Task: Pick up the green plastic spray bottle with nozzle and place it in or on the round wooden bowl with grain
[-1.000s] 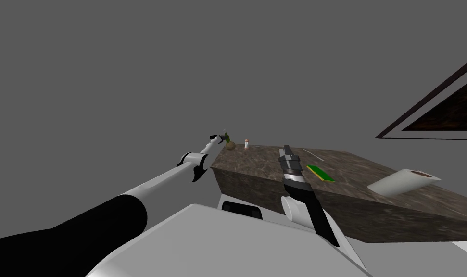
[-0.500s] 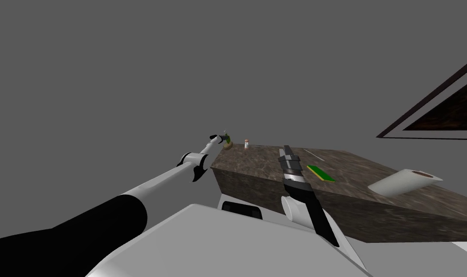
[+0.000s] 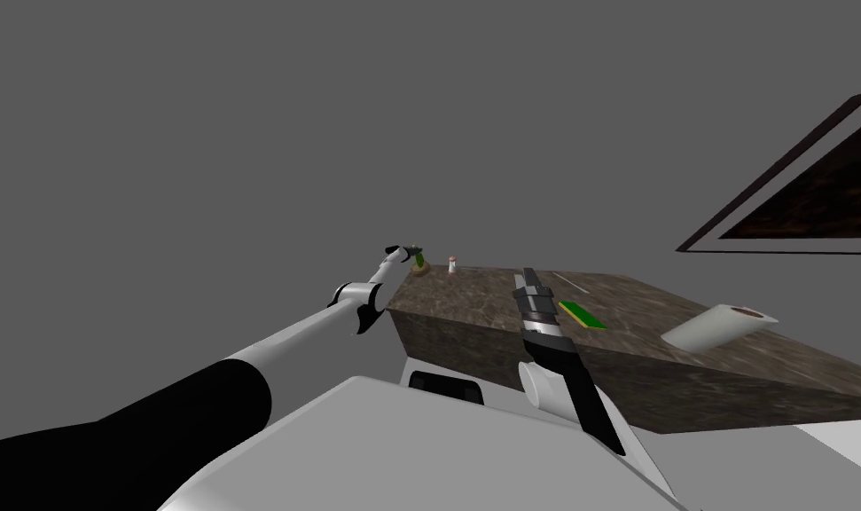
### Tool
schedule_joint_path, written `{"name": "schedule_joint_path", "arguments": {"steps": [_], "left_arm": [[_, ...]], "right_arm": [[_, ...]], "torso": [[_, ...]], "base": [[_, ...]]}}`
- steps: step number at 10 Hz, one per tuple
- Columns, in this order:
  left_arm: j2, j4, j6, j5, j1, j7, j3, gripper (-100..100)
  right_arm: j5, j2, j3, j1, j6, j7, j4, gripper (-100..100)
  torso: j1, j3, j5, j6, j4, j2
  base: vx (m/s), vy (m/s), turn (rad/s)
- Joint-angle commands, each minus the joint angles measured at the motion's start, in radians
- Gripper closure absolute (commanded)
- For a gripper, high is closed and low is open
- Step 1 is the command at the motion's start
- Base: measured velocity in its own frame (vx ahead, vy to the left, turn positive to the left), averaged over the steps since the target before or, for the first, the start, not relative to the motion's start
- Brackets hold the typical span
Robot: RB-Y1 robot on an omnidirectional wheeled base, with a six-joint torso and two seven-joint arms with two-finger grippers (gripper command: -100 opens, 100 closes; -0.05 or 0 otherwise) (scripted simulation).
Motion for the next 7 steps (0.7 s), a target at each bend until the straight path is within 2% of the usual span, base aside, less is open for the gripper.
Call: {"name": "schedule_joint_path", "arguments": {"steps": [1, 2, 3, 4, 5, 6, 7], "left_arm": [[0.002, 0.002, 0.013, -0.003, -0.012, -0.027, 0.045, -100], [-0.005, -0.029, 0.048, -0.052, -0.021, -0.045, 0.077, -100], [-0.005, -0.029, 0.048, -0.053, -0.021, -0.045, 0.108, -100], [-0.012, -0.061, 0.083, -0.103, -0.029, -0.063, 0.14, -100], [-0.012, -0.061, 0.083, -0.103, -0.029, -0.063, 0.17, -100], [-0.012, -0.061, 0.083, -0.103, -0.029, -0.063, 0.186, -100], [-0.019, -0.093, 0.118, -0.146, -0.038, -0.081, 0.223, -100]], "right_arm": [[0.0, 0.0, 0.0, 0.0, 0.0, 0.0, 0.0, 0], [0.0, 0.0, 0.0, 0.0, 0.0, 0.0, 0.0, 0], [0.0, 0.0, 0.0, 0.0, 0.0, 0.0, 0.0, 0], [0.0, 0.0, 0.0, 0.0, 0.0, 0.0, 0.0, 0], [0.0, 0.0, 0.0, 0.0, 0.0, 0.0, 0.0, 0], [0.0, 0.0, 0.0, 0.0, 0.0, 0.0, 0.0, 0], [0.0, 0.0, 0.0, 0.0, 0.0, 0.0, 0.0, 0]], "torso": [[0.0, 0.0, 0.0, 0.0, 0.0, 0.0], [0.0, 0.0, 0.0, 0.0, 0.0, 0.0], [0.0, 0.0, 0.0, 0.0, 0.0, 0.0], [0.0, 0.0, 0.0, 0.0, 0.0, 0.0], [-0.001, 0.001, 0.0, 0.0, 0.0, 0.001], [0.0, 0.0, 0.0, 0.0, 0.0, 0.001], [0.001, 0.0, 0.0, -0.001, 0.0, 0.0]], "base": [[-0.019, -0.01, -0.051], [-0.025, -0.019, -0.085], [-0.025, -0.016, -0.043], [-0.031, -0.021, -0.076], [-0.023, -0.016, -0.055], [-0.007, -0.006, -0.001], [-0.014, -0.012, -0.082]]}}
